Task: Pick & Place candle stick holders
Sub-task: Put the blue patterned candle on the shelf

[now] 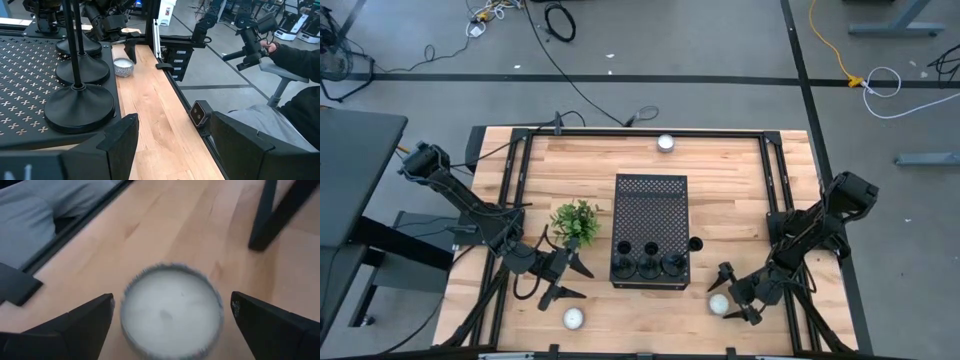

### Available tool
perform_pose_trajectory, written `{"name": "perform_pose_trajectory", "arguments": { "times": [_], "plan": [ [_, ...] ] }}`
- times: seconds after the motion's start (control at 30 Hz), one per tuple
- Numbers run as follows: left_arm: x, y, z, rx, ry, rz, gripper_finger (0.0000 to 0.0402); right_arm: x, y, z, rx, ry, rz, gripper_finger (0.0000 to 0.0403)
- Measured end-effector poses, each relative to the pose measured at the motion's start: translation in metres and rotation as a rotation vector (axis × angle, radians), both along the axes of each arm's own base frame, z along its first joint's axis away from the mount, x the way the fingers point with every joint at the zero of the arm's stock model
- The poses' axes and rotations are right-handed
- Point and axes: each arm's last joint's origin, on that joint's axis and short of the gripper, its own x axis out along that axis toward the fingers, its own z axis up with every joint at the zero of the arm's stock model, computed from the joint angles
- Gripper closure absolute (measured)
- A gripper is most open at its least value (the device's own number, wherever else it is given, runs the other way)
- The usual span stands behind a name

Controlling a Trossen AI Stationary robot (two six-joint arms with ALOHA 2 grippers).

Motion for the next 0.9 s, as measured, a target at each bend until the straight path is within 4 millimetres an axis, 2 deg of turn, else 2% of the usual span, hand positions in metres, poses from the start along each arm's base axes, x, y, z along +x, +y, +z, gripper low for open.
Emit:
{"name": "perform_pose_trajectory", "arguments": {
  "times": [0.2, 0.9],
  "plan": [
    [0.0000, 0.0000, -0.0001, -0.001, 0.001, 0.000, 0.0154, 0.0063, 0.0088, 0.0054, -0.045, 0.013, 0.014, 0.0003],
    [-0.0051, -0.0063, -0.0001, -0.005, 0.002, -0.033, 0.0154, 0.0067, 0.0099, 0.0057, -0.027, 0.032, 0.009, 0.0003]
  ]
}}
